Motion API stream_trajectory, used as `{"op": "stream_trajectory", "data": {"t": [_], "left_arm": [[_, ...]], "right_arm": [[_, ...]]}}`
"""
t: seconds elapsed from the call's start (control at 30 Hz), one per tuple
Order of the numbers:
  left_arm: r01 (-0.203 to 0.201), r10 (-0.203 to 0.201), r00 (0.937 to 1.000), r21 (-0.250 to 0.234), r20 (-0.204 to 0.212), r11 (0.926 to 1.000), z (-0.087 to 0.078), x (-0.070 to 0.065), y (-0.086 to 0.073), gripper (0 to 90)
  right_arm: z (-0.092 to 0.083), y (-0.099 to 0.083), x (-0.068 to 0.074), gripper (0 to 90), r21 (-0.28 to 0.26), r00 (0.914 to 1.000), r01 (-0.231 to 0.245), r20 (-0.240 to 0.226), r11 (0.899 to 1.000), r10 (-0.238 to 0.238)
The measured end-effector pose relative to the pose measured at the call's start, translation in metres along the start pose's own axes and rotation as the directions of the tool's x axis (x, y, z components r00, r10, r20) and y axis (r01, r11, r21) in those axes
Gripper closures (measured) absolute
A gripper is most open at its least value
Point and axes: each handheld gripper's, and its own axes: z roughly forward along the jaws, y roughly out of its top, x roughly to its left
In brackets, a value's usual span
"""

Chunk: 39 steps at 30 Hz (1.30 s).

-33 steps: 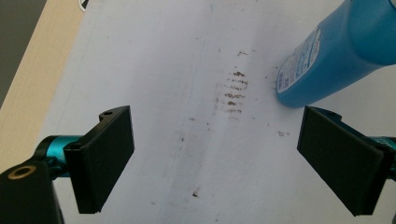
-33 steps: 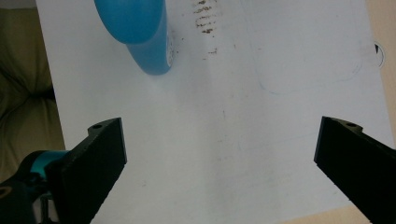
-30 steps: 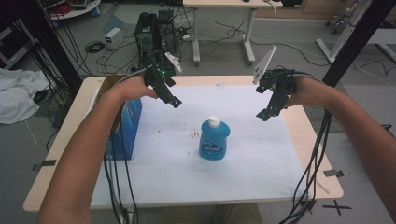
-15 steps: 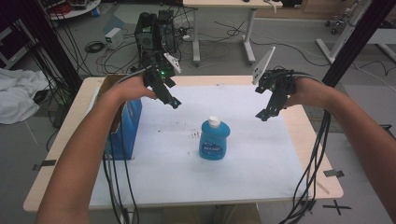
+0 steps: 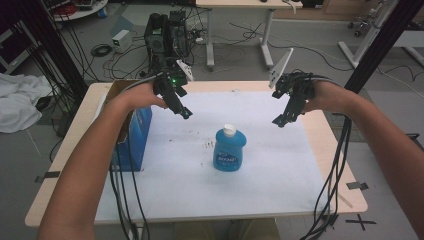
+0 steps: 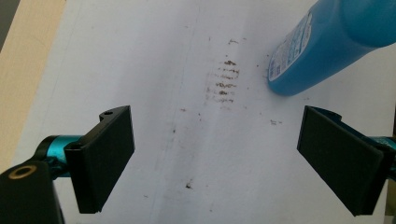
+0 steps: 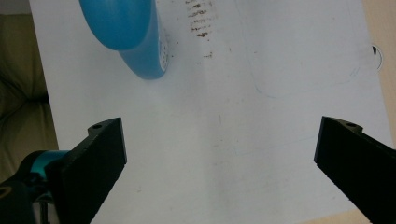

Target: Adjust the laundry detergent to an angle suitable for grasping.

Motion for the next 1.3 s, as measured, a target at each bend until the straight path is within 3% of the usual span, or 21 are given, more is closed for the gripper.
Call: {"op": "stream_trajectory", "data": {"t": [0.03,0.07,0.1,0.13,0.17,0.2,0.23,0.3,0.33,0.53,0.63,0.8,0.83,0.93,0.97,1.03,1.2,1.3], "left_arm": [[-0.008,0.008,1.0,0.009,0.0,0.9999,-0.001,0.0,0.001,11.1],[0.024,-0.024,0.9997,-0.025,-0.003,0.9994,0.001,-0.002,0.001,11.1],[-0.013,0.013,0.9999,0.012,-0.002,0.9998,-0.001,0.0,0.002,11.1],[-0.014,0.014,0.9999,0.004,0.0,0.9999,0.0,-0.001,0.002,11.1],[0.018,-0.018,0.9998,-0.025,-0.004,0.9995,0.002,-0.003,0.002,11.1],[-0.017,0.017,0.9999,0.016,0.001,0.9997,-0.001,-0.001,0.003,11.1],[-0.009,0.009,1.0,0.01,-0.002,0.9999,0.0,-0.002,0.003,11.1],[0.007,-0.007,1.0,-0.007,-0.006,0.9999,0.002,-0.004,0.002,11.1],[-0.013,0.013,0.9999,0.004,-0.004,0.9999,0.0,-0.002,0.002,11.1],[-0.016,0.016,0.9999,0.001,0.0,0.9999,0.0,-0.003,0.002,11.1],[-0.015,0.015,0.9999,0.001,0.001,0.9999,-0.001,-0.002,0.001,11.1],[-0.019,0.019,0.9998,-0.006,0.002,0.9998,-0.002,-0.003,0.001,11.1],[0.003,-0.003,1.0,-0.025,0.0,0.9997,-0.001,-0.005,0.001,11.1],[-0.019,0.019,0.9998,-0.003,0.0,0.9998,-0.005,-0.004,0.001,11.1],[0.004,-0.004,1.0,-0.025,-0.002,0.9997,-0.004,-0.005,0.001,11.1],[-0.018,0.018,0.9998,-0.016,-0.006,0.9997,-0.005,-0.004,0.001,11.0],[0.005,-0.005,0.9999,-0.034,-0.009,0.9994,-0.006,-0.006,0.0,11.0],[-0.01,0.01,0.9998,-0.033,-0.016,0.9994,-0.007,-0.006,0.0,11.0]], "right_arm": [[0.001,0.001,-0.001,1.2,-0.003,1.0,-0.006,0.0,1.0,0.006],[0.001,0.002,-0.003,1.3,-0.002,1.0,-0.001,0.0,1.0,0.001],[0.002,0.003,-0.004,1.2,-0.013,1.0,0.0,-0.001,1.0,0.0],[0.001,0.004,-0.006,1.3,-0.015,1.0,0.009,0.0,1.0,-0.009],[0.001,0.006,-0.007,1.2,-0.014,1.0,0.009,0.001,1.0,-0.009],[0.001,0.007,-0.008,1.3,-0.009,1.0,-0.002,0.003,1.0,0.002],[0.002,0.008,-0.01,1.3,-0.013,0.9999,0.015,0.003,1.0,-0.015],[0.002,0.01,-0.014,1.3,-0.005,1.0,0.006,0.006,1.0,-0.006],[0.002,0.012,-0.015,1.3,-0.006,1.0,-0.003,0.009,1.0,0.003],[0.005,0.011,-0.024,1.3,-0.015,0.9999,-0.008,0.007,1.0,0.008],[0.004,0.01,-0.024,1.3,-0.01,0.9997,-0.025,0.009,1.0,0.025],[0.004,0.01,-0.024,1.3,-0.011,0.9999,-0.013,0.005,1.0,0.013],[0.003,0.01,-0.023,1.3,-0.009,0.9998,-0.02,0.008,1.0,0.02],[0.003,0.011,-0.022,1.3,-0.015,0.9999,-0.009,0.004,1.0,0.009],[0.002,0.01,-0.022,1.3,-0.018,0.9999,-0.01,0.002,1.0,0.01],[0.002,0.01,-0.022,1.3,-0.013,0.9999,-0.011,0.004,1.0,0.011],[0.0,0.01,-0.022,1.3,-0.019,0.9999,-0.012,0.006,1.0,0.012],[0.0,0.011,-0.021,1.3,-0.02,1.0,-0.002,0.008,1.0,0.003]]}}
